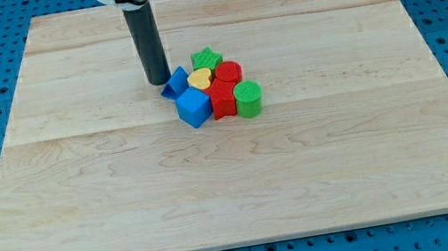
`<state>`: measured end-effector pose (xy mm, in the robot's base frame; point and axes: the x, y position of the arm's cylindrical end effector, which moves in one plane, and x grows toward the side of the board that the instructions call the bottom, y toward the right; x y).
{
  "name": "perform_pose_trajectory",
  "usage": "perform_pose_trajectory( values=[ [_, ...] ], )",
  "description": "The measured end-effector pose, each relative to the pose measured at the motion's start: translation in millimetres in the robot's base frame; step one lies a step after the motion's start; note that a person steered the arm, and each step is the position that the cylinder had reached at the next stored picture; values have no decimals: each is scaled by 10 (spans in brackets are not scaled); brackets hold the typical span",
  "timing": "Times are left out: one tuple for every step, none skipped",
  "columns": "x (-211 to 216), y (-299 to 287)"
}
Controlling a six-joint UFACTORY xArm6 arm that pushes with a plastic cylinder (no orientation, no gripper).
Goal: Push the green star a bit down
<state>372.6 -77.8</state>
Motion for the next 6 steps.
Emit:
perform_pose_trajectory(
  values=[
    [78, 148],
    [65, 153],
    [-251, 46],
    [-605, -217],
    [-659, 473],
    [-456, 607]
  ],
)
